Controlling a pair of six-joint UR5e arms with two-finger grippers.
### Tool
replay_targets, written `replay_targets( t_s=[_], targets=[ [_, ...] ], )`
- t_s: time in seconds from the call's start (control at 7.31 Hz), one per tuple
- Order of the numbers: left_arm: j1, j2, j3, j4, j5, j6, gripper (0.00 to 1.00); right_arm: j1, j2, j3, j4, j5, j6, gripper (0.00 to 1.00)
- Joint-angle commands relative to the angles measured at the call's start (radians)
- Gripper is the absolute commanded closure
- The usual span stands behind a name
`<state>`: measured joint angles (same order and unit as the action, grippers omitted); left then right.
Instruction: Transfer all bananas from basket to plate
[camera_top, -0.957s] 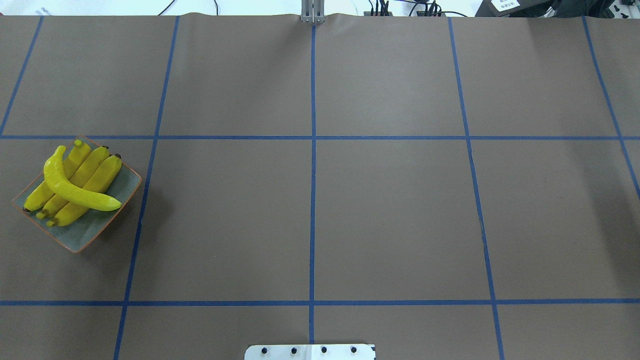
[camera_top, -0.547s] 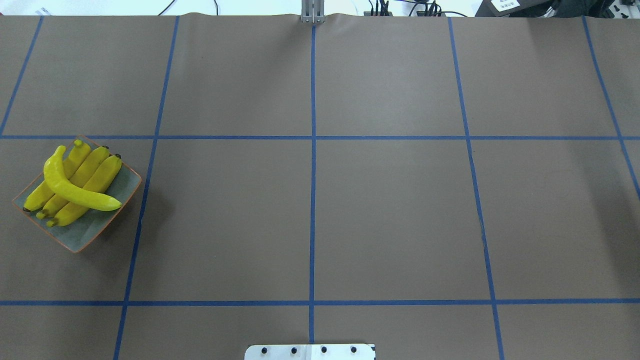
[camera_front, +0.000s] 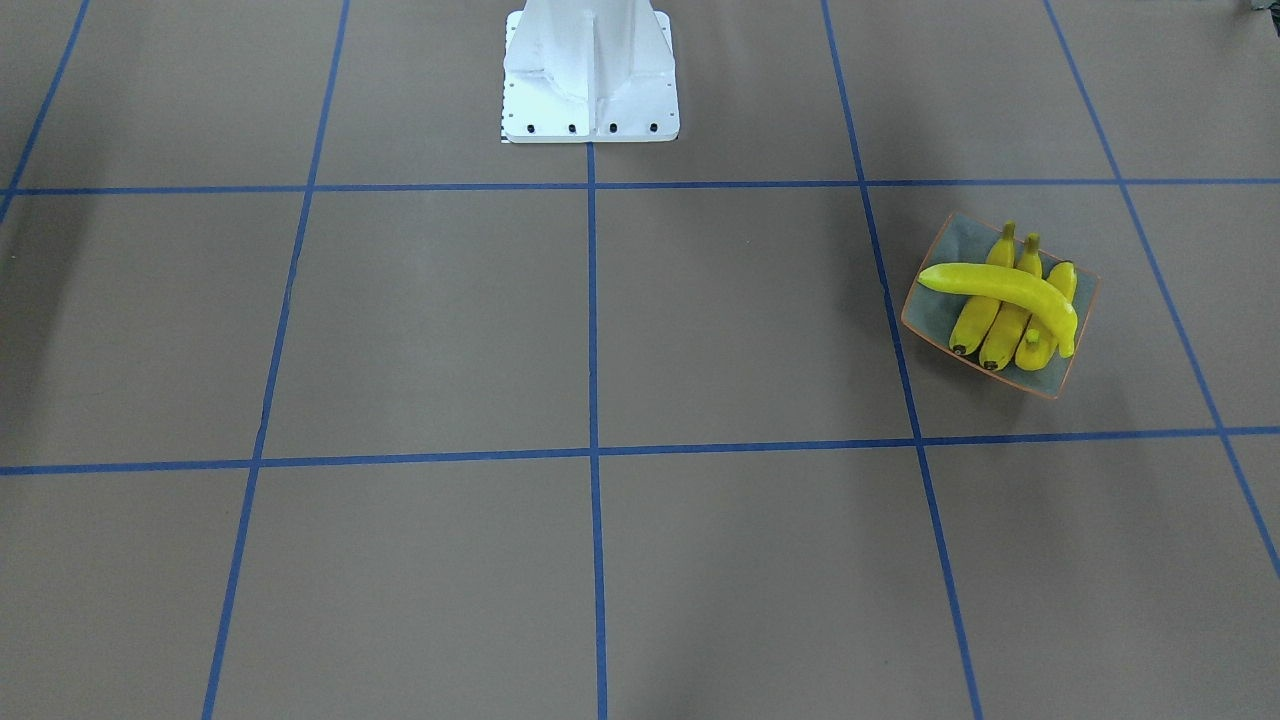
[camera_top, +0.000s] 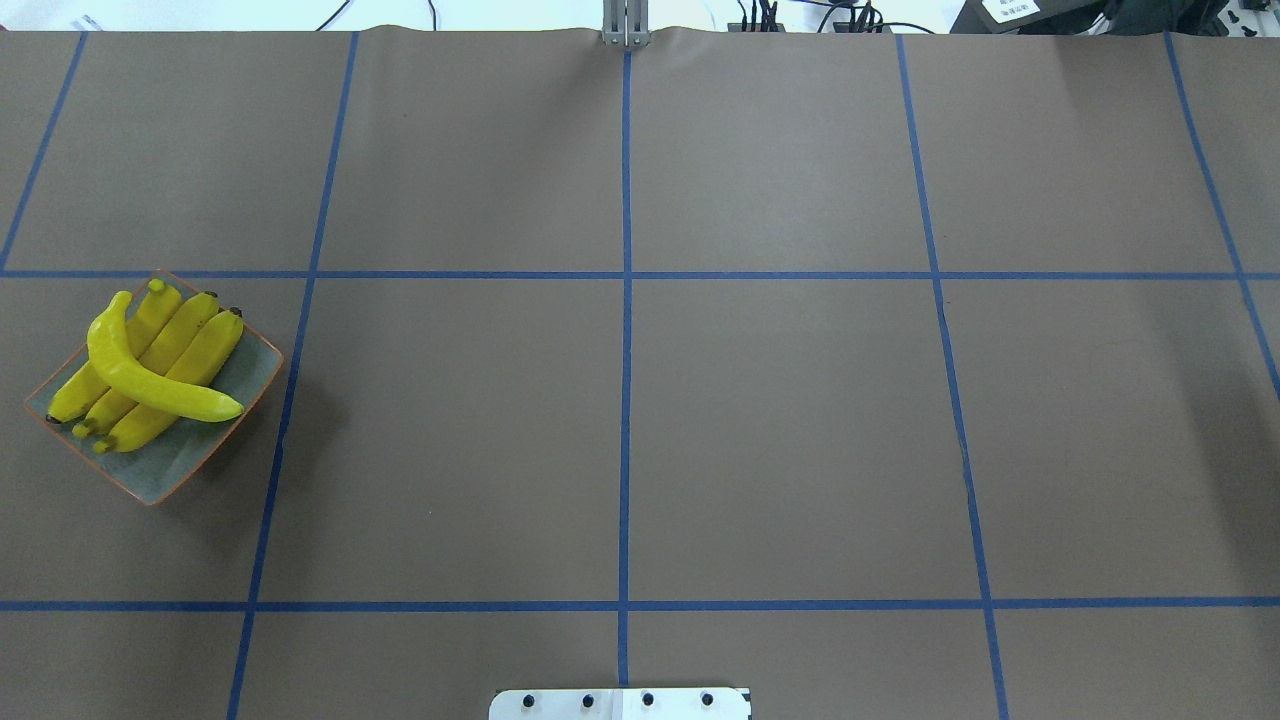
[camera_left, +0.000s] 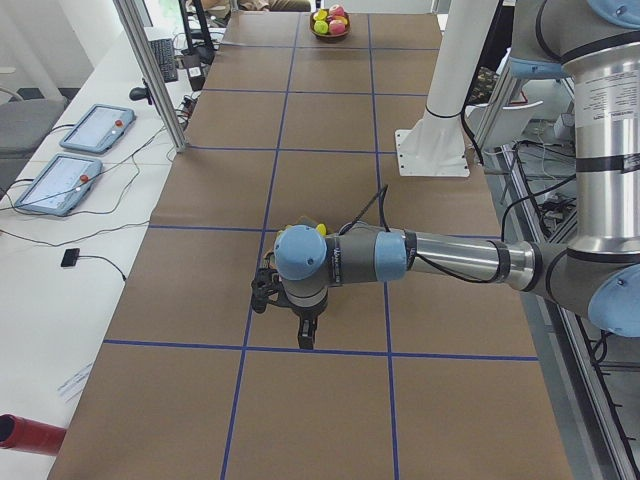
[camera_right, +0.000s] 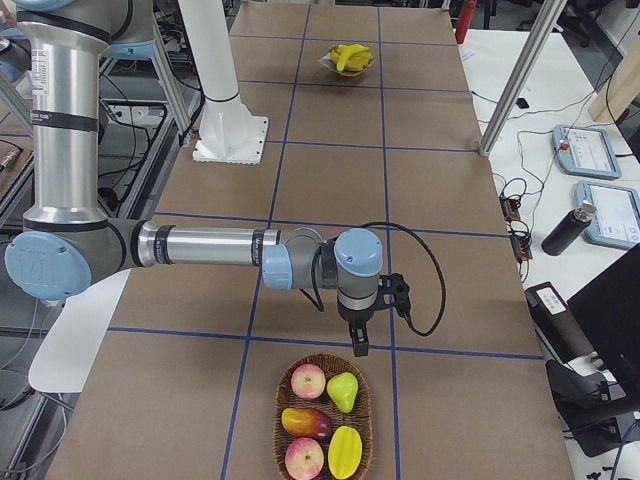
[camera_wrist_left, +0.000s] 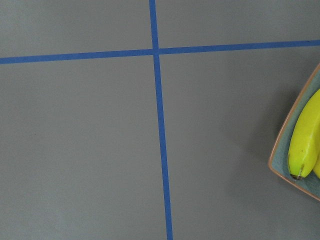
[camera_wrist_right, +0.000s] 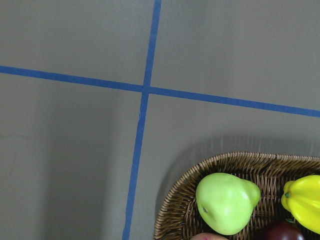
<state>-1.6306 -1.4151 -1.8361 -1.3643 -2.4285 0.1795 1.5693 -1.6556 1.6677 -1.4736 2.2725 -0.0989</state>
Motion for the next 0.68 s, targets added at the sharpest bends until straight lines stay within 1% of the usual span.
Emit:
replay_targets(
  t_s=[0.0, 0.41, 0.55],
  targets=[
    [0.000, 0.008, -0.003, 0.002, 0.002, 0.000, 0.00, 0.000, -0.004, 0.013, 0.010, -0.001, 0.007, 0.00],
    [0.000, 0.028, -0.006, 0.002, 0.012, 0.000, 0.00, 0.000, -0.009, 0.030, 0.010, 0.005, 0.013, 0.00],
    [0.000, 0.030, -0.021, 0.004, 0.012, 0.000, 0.00, 0.000, -0.007, 0.033, 0.012, 0.005, 0.013, 0.00]
  ],
)
